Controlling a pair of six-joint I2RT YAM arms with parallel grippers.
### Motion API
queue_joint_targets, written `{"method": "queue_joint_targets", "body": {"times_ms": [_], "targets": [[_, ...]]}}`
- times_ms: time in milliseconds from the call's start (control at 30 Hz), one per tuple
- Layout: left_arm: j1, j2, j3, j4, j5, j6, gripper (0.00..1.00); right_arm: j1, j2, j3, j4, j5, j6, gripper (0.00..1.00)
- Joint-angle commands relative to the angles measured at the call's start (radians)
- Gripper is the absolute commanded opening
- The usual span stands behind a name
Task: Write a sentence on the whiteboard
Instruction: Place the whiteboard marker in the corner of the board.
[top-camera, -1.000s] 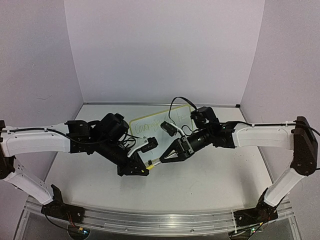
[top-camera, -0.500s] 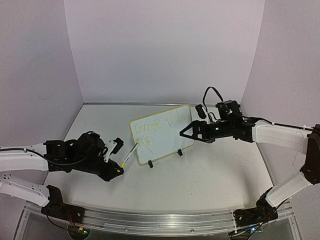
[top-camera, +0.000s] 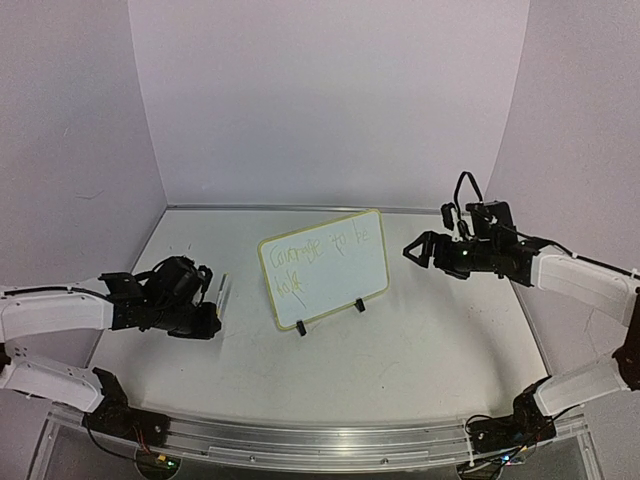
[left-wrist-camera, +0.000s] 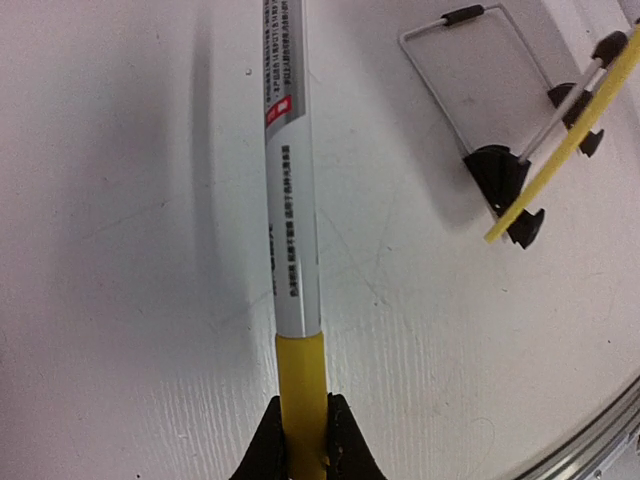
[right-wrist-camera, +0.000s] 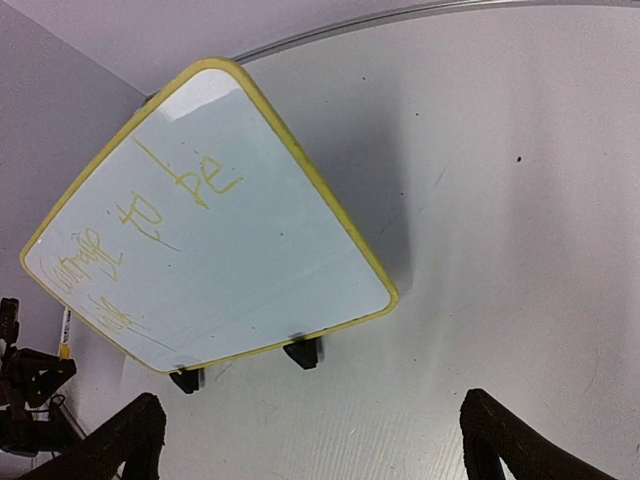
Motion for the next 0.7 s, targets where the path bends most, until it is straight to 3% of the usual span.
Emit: {"method": "queue_joint_targets", "body": {"times_ms": [0, 200, 267, 400, 500, 667], "targets": [[0.068, 0.122, 0.074, 0.122, -0.012, 0.079, 0.04, -0.019, -0.041, -0.015, -0.017, 0.095, -0.037, 0.98], [0.163, 0.287, 0.127, 0.226, 0.016, 0.163, 0.05, -0.03, -0.059, -0.03, -0.028, 0.118, -0.057, 0.98], [0.172, 0.319, 0.139, 0.255, 0.022, 0.181, 0.09, -0.033, -0.061, -0.04, -0.028, 0.119, -0.06, 0.98], [0.184, 0.37, 0.165, 0.273, 0.016, 0.204, 0.38, -0.037, -0.066, -0.056, -0.026, 0.121, -0.063, 0.98], [0.198, 0.381, 0.174, 0.278, -0.004, 0.214, 0.68, -0.04, -0.068, -0.061, -0.026, 0.131, -0.069, 0.98], [0.211, 0.375, 0.179, 0.282, -0.031, 0.225, 0.92, -0.045, -0.068, -0.068, -0.026, 0.138, -0.082, 0.98]]}}
